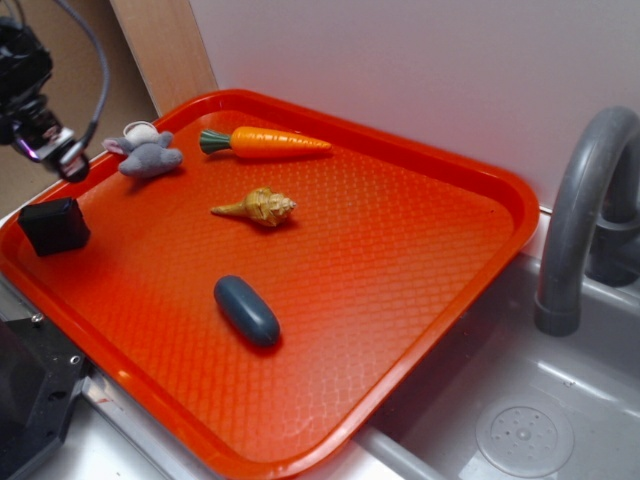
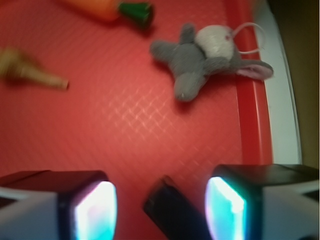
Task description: Grab the black box.
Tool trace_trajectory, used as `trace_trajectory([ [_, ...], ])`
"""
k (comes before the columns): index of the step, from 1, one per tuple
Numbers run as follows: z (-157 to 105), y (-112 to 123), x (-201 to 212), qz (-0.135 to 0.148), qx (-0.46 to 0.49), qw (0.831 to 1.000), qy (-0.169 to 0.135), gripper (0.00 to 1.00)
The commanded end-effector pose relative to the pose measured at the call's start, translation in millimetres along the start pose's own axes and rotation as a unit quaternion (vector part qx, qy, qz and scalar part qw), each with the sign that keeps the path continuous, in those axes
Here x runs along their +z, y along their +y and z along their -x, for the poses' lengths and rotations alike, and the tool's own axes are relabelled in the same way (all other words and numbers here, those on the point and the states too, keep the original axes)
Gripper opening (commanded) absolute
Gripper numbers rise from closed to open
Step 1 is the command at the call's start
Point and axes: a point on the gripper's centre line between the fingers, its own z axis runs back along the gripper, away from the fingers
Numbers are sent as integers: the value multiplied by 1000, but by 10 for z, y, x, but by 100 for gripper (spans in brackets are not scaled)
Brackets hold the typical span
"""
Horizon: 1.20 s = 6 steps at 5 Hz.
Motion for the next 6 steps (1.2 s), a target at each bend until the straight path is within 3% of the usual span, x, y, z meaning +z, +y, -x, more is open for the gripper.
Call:
trace_trajectory([
  [1,304,225,-97,12,-226,974,-18,100],
  [3,291,42,-561,-26,-241,968,64,100],
  [4,241,-60,-675,-29,-242,968,53,0],
  [5,134,-12,-699,-35,-227,971,69,0],
  [6,62,-26,-496,-54,-225,971,55,0],
])
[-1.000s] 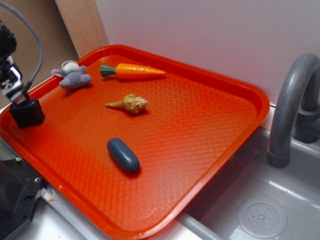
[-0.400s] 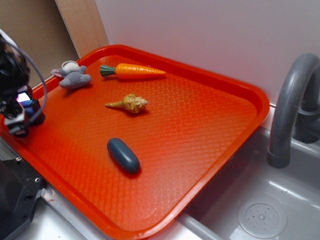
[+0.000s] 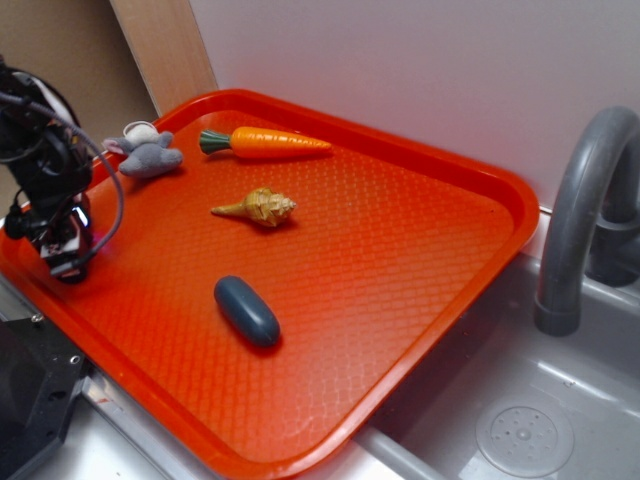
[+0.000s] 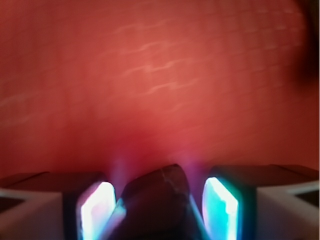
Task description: Grab the black box.
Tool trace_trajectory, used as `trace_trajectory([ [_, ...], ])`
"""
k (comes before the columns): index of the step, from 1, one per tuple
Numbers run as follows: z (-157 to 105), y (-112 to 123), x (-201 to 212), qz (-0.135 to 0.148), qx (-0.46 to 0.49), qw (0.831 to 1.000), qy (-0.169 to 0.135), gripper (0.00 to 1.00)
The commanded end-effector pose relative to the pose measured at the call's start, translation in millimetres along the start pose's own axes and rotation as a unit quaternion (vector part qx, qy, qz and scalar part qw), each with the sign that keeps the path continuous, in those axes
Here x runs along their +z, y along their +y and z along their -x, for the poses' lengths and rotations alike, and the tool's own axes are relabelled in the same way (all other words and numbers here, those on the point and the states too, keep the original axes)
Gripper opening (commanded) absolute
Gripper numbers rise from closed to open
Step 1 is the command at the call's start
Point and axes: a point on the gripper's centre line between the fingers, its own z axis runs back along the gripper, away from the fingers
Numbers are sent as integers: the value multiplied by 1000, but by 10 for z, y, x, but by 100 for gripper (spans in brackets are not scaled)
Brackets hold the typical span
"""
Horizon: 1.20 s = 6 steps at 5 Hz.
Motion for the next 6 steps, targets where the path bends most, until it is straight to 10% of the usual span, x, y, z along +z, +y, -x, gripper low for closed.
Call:
trace_trajectory([
  [1,-52,-8,726,-27,60,995,-71,0],
  [2,-179,-66,1248,-8,165,982,-96,0],
  [3,-411,-90,1634,92,299,947,-75,0],
  [6,-654,-443,2147,87,389,916,-50,0],
])
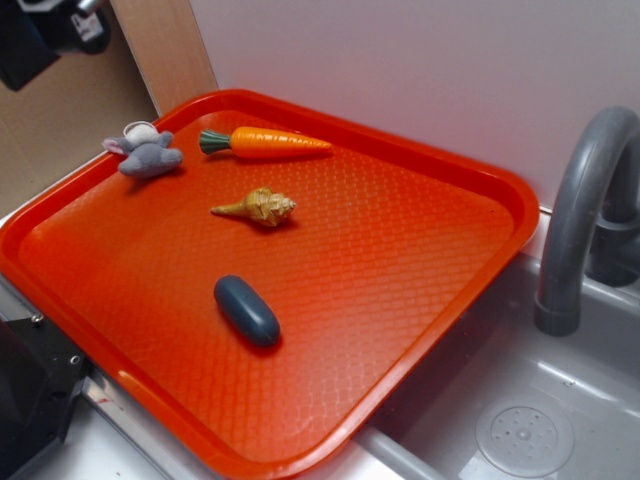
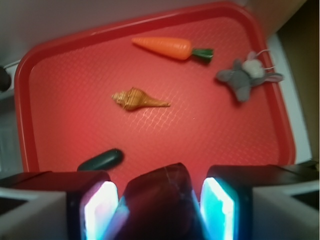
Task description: Grab the black box.
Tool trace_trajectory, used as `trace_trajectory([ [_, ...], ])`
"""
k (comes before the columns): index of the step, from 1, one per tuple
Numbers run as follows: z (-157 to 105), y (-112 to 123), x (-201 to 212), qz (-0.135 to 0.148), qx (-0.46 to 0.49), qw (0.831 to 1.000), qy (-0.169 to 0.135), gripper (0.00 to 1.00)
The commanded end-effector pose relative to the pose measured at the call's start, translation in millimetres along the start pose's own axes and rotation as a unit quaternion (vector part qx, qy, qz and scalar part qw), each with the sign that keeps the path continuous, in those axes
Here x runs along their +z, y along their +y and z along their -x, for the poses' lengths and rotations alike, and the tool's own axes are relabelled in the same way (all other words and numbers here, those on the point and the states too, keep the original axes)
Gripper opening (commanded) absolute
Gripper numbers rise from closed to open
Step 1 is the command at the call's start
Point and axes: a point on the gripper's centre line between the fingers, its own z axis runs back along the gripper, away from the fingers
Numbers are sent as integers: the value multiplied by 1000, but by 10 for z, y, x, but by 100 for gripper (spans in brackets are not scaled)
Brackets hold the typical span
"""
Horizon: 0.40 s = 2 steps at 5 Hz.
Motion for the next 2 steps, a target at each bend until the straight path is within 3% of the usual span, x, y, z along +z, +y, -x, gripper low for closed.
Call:
trace_trajectory([
  [1,-140,158,-16,10,24,1000,-3,0],
  [2,-192,155,-41,0,25,1000,0,0],
])
